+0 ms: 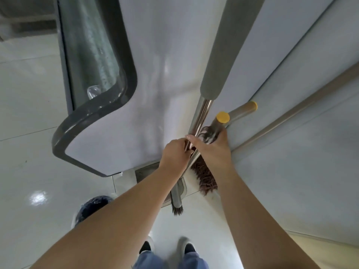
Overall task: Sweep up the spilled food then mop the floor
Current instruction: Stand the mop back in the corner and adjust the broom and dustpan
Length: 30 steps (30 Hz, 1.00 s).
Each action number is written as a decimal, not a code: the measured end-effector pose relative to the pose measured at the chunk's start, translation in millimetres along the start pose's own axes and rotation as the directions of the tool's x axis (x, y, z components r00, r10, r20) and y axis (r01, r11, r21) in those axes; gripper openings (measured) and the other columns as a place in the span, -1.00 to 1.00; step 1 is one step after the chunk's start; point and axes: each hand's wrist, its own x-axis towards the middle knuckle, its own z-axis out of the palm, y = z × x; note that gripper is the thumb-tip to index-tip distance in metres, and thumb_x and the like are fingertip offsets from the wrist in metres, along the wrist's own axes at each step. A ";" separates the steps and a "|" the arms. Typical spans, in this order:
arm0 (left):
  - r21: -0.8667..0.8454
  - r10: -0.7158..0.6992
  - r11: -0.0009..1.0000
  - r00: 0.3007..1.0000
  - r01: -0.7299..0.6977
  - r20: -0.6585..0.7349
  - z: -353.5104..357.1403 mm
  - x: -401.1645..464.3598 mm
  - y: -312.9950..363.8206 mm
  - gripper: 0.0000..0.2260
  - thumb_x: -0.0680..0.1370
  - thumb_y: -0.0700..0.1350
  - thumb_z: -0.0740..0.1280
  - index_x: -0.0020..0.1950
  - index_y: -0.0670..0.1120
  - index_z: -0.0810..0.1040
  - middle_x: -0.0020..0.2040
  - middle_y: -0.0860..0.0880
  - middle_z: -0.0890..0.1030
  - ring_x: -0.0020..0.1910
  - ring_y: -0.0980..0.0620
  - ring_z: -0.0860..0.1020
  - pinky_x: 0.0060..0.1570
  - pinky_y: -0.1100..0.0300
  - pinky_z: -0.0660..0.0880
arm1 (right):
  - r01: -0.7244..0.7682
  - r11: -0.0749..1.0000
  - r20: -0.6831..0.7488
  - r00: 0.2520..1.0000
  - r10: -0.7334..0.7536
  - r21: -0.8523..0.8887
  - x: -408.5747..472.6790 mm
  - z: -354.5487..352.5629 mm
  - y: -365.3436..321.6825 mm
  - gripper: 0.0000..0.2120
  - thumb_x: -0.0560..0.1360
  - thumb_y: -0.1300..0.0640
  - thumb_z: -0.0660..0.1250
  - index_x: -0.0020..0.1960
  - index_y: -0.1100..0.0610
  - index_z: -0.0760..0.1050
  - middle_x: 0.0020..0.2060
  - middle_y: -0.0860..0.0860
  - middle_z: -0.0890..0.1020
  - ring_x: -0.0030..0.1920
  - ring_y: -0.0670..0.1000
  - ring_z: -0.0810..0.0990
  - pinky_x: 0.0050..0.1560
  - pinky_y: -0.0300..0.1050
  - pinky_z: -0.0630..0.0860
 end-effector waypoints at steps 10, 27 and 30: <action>0.009 0.094 0.995 0.991 -0.096 0.092 21.6 3.9 -12.5 -0.90 0.54 -0.18 0.23 -0.13 -0.16 0.49 -0.25 -0.14 0.57 -0.21 -0.11 0.53 -0.43 0.28 0.20 | -0.021 1.000 -0.087 0.996 0.022 0.005 1.7 9.1 4.4 -0.21 0.27 0.01 0.55 0.36 0.10 0.22 0.15 -0.02 0.52 0.16 0.01 0.50 0.16 -0.13 0.44; -0.522 0.368 0.842 0.849 -0.132 0.379 -18.3 38.8 -12.8 -0.47 0.39 -0.24 0.48 0.32 0.03 0.46 -0.07 0.30 0.59 -0.09 0.42 0.55 -0.08 0.54 0.44 | 0.085 0.978 -0.056 0.994 -0.097 -0.191 6.1 -4.8 15.4 -0.45 0.17 -0.18 0.54 0.00 -0.18 0.29 -0.29 -0.42 0.43 -0.29 -0.51 0.39 -0.35 -0.75 0.24; -0.509 0.402 0.851 0.780 -0.125 0.479 -30.7 50.4 -7.4 -0.55 0.35 -0.29 0.50 -0.06 0.28 0.54 -0.25 0.39 0.61 -0.18 0.43 0.57 -0.19 0.53 0.47 | 0.096 0.981 -0.032 0.994 -0.103 -0.167 7.2 -7.6 13.4 -0.48 0.18 -0.17 0.54 -0.01 -0.17 0.32 -0.28 -0.38 0.48 -0.25 -0.48 0.46 -0.31 -0.64 0.33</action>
